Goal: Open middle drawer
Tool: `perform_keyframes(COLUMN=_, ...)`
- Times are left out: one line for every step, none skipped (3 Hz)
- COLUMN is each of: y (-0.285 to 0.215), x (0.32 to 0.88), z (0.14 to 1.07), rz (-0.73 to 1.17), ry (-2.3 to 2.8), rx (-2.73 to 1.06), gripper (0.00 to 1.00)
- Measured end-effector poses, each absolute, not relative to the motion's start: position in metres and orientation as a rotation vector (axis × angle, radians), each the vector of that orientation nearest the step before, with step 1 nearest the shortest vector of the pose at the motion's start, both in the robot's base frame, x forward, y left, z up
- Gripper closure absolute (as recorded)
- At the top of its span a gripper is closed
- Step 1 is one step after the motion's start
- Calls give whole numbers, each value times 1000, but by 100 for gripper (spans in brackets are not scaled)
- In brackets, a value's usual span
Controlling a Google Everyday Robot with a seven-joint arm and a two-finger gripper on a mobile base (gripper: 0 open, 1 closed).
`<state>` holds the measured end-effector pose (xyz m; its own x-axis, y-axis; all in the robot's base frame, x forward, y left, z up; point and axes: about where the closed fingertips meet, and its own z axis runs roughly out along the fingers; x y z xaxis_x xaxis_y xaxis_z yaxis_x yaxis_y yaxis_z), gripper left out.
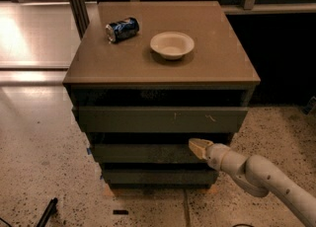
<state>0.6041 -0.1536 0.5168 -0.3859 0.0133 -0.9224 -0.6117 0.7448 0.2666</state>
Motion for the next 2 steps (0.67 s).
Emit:
perform_keyframes(y=-157, x=610, z=511, rz=728, ry=1858, rx=-443, gripper=100)
perform_keyframes(y=-150, x=612, z=511, rz=682, ry=1866, rx=-472, gripper=100)
